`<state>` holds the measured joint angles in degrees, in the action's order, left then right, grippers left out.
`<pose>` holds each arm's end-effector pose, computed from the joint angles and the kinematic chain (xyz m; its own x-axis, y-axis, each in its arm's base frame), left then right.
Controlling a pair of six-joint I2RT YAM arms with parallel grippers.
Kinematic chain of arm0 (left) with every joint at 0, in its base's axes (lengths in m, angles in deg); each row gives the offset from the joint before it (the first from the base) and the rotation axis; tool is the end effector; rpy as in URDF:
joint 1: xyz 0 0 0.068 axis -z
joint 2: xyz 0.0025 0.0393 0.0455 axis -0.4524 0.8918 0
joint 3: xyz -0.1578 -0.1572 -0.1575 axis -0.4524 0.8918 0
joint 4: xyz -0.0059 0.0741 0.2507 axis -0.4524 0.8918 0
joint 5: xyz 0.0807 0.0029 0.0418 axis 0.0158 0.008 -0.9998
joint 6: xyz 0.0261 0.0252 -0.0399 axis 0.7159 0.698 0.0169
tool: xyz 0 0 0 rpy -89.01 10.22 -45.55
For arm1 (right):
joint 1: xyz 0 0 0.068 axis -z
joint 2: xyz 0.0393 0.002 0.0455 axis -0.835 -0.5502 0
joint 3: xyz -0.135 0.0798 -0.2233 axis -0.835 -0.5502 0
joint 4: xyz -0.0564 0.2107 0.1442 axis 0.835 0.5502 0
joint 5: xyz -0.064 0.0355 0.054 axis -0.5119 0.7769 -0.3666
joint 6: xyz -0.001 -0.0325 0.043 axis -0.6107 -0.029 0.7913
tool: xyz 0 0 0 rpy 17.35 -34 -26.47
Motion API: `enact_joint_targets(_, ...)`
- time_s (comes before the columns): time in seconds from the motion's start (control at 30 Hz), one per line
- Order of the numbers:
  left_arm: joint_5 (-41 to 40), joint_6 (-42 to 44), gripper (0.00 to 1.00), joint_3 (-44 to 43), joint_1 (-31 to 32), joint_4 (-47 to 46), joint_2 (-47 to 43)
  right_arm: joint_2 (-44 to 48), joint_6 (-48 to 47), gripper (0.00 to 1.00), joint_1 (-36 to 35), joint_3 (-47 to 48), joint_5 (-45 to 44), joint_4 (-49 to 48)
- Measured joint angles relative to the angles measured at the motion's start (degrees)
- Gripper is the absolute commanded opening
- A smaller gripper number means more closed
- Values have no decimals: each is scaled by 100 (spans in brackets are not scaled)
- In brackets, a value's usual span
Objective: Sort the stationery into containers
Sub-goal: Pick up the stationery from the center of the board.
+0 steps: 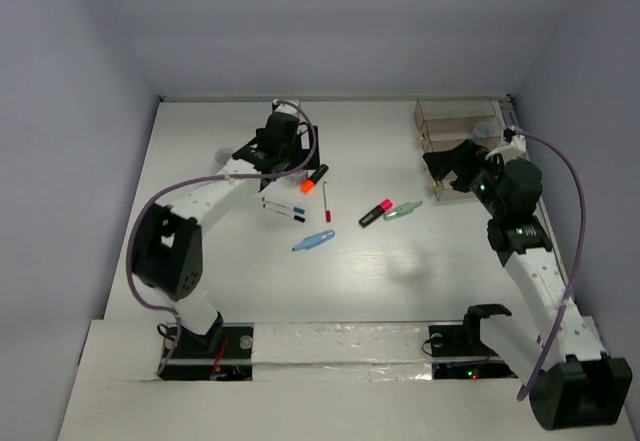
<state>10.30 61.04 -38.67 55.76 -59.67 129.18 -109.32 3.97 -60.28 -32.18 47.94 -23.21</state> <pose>0.3323 -0.1782 0.2923 -0.5351 -0.0634 -0.8424 0.2280 0.9493 -0.2163 0.2140 0.0237 0.3236 -0.2840 0.5098 -0.8120 -0.2178 0.7905 0.5725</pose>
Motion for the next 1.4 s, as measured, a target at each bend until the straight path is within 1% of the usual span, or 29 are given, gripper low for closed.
enact_joint_targets(0.13, -415, 2, 99, -293, -11, 66, 1032, 752, -59, 100, -2, -111, 212, 306)
enact_joint_targets(0.23, -686, 17, 99, -417, -11, 125, 1528, 1113, -142, 100, -2, -133, 367, 466)
enact_joint_targets(0.4, -964, 66, 99, -660, -11, 181, 1862, 1325, -278, 100, -2, -422, 568, 669)
enact_joint_targets(0.6, -1071, 164, 92, -903, -44, 94, 1980, 1274, -341, 100, -2, -638, 699, 903)
enact_joint_targets(0.63, -1062, 173, 88, -935, -48, 70, 2000, 1270, -350, 100, -2, -647, 719, 918)
enact_joint_targets(0.7, -1043, 199, 85, -1001, -48, 48, 2055, 1250, -365, 100, -2, -649, 745, 920)
enact_joint_targets(0.73, -1025, 205, 81, -1036, -48, 33, 2087, 1241, -369, 100, -2, -649, 758, 922)
enact_joint_targets(0.8, -970, 214, 77, -1069, -48, 2, 2140, 1224, -376, 100, -2, -649, 776, 925)
enact_joint_targets(0.87, -911, 212, 71, -1069, -50, -7, 2175, 1207, -382, 100, -2, -649, 789, 933)
enact_joint_targets(0.93, -848, 214, 67, -1069, -50, -7, 2210, 1209, -389, 100, -2, -649, 800, 935)
enact_joint_targets(1.0, -802, 214, 66, -1069, -50, -7, 2234, 1215, -389, 100, -2, -649, 813, 940)
enact_joint_targets(1.07, -789, 208, 60, -1069, -50, -9, 2245, 1222, -391, 100, -2, -647, 826, 962)
enact_joint_targets(1.1, -785, 210, 56, -1069, -50, -9, 2247, 1226, -391, 100, -2, -640, 831, 992)
enact_joint_targets(1.13, -778, 210, 47, -1069, -50, -9, 2247, 1235, -391, 100, -2, -636, 833, 1032)
enact_joint_targets(1.23, -785, 219, 38, -1069, -50, -9, 2247, 1309, -396, 100, -2, -629, 831, 1150)
enact_joint_targets(1.3, -791, 214, 36, -1073, -48, -4, 2247, 1379, -417, 100, -2, -579, 824, 1296)
enact_joint_targets(1.4, -772, 208, 36, -1255, -48, 153, 2245, 1427, -505, 100, -2, -291, 780, 1663)
